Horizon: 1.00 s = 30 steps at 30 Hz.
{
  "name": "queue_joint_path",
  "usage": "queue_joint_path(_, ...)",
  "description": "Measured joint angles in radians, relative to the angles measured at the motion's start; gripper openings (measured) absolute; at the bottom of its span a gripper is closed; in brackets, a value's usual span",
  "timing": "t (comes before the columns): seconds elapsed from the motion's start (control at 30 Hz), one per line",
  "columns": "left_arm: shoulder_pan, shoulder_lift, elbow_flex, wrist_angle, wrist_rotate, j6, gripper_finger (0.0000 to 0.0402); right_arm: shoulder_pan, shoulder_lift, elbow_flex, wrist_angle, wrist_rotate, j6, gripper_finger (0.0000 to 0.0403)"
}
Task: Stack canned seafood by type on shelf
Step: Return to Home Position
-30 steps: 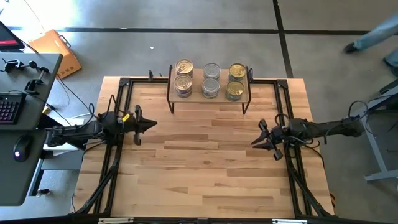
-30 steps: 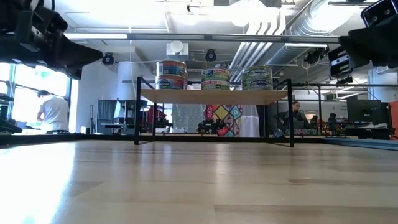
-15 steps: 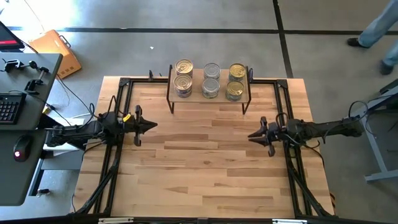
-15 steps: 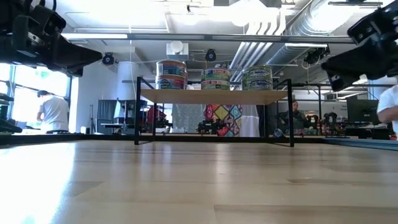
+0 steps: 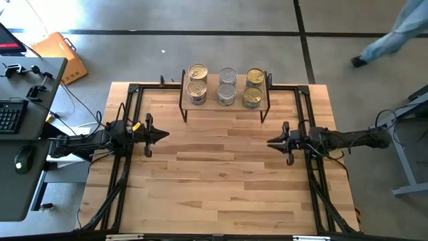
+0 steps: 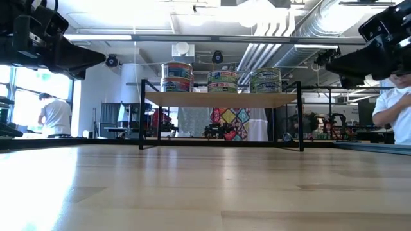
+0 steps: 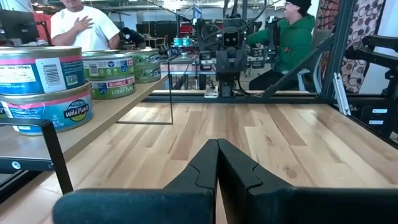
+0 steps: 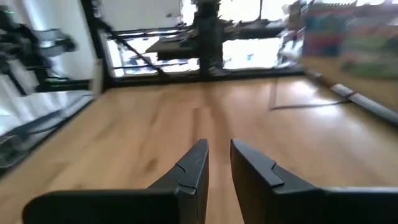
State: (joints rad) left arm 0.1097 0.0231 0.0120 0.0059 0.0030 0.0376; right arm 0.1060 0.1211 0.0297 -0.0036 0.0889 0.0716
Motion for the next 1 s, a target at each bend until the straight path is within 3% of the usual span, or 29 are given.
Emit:
queue_joint_path(0.13, 0.0, 0.0, 0.0, 0.0, 0.0, 0.0, 0.0, -0.049, -0.06, 0.001, -0.007, 0.064, -0.054, 0.0059)
queue_joint_path(0.23, 0.0, 0.0, 0.0, 0.0, 0.0, 0.0, 0.0, -0.101, -0.121, 0.001, -0.03, -0.004, -0.08, 0.0059)
queue_joint_path(0.4, 0.0, 0.0, 0.0, 0.0, 0.0, 0.0, 0.0, -0.19, -0.107, -0.011, -0.007, -0.11, -0.095, 0.0059)
queue_joint_path(0.57, 0.0, 0.0, 0.0, 0.0, 0.0, 0.0, 0.0, -0.21, -0.108, -0.02, 0.045, -0.272, -0.182, 0.0059)
queue_joint_path(0.7, 0.0, 0.0, 0.0, 0.0, 0.0, 0.0, 0.0, -0.209, -0.087, -0.02, 0.038, -0.223, -0.181, 0.0059)
queue_joint_path(0.83, 0.0, 0.0, 0.0, 0.0, 0.0, 0.0, 0.0, -0.209, -0.064, -0.02, 0.022, -0.097, -0.065, 0.0059)
queue_joint_path(1.0, 0.0, 0.0, 0.0, 0.0, 0.0, 0.0, 0.0, -0.208, -0.047, -0.02, 0.022, -0.081, -0.073, 0.0059)
